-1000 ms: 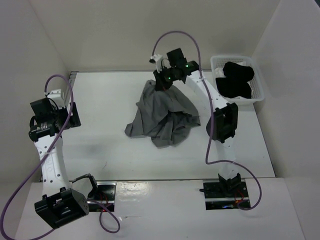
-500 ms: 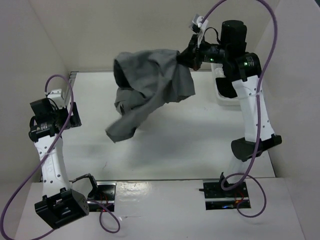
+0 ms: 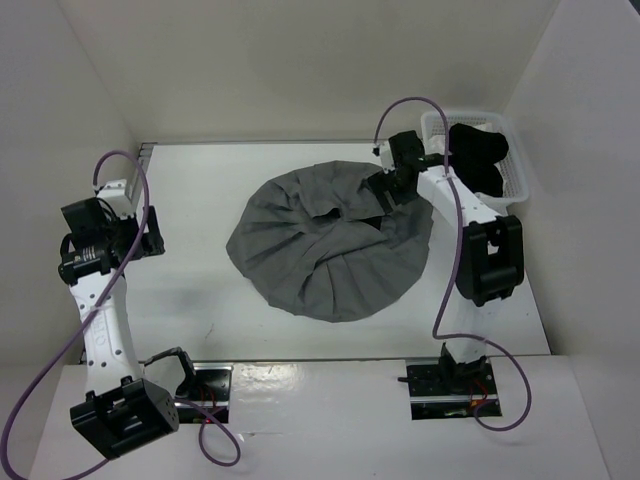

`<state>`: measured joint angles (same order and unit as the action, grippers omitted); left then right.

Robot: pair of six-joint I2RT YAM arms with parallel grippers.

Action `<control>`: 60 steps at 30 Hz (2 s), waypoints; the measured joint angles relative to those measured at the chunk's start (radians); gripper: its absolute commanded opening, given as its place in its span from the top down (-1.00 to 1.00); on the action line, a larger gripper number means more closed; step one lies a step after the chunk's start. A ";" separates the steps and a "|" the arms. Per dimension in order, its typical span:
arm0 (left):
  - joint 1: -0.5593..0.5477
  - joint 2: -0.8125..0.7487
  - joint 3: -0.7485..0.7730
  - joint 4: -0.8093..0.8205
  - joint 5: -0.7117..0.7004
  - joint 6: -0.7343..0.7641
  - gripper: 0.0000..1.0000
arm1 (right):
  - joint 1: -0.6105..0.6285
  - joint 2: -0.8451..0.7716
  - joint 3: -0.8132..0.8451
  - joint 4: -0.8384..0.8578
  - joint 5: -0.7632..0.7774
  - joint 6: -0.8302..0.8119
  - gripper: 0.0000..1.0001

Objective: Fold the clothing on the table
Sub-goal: Flatten the skirt out

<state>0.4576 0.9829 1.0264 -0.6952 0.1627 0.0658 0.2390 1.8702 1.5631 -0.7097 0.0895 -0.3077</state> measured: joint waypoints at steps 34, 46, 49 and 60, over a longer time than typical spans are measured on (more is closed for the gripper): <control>0.029 -0.043 -0.008 0.000 0.007 0.012 -1.00 | 0.401 -0.034 -0.341 0.601 0.395 -0.508 -0.96; 0.046 -0.047 -0.008 0.000 0.007 0.012 -1.00 | 0.401 0.067 -0.411 0.742 0.410 -0.603 -0.63; 0.053 -0.048 -0.008 0.000 0.007 0.012 -1.00 | 0.402 0.103 -0.411 0.783 0.419 -0.618 -0.15; 0.055 -0.049 -0.008 0.000 0.007 0.012 -1.00 | 0.389 0.114 -0.235 0.647 0.389 -0.542 1.00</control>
<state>0.5129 0.9340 1.0180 -0.6952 0.1696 0.0776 0.6277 1.9839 1.3285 -0.0631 0.4786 -0.8501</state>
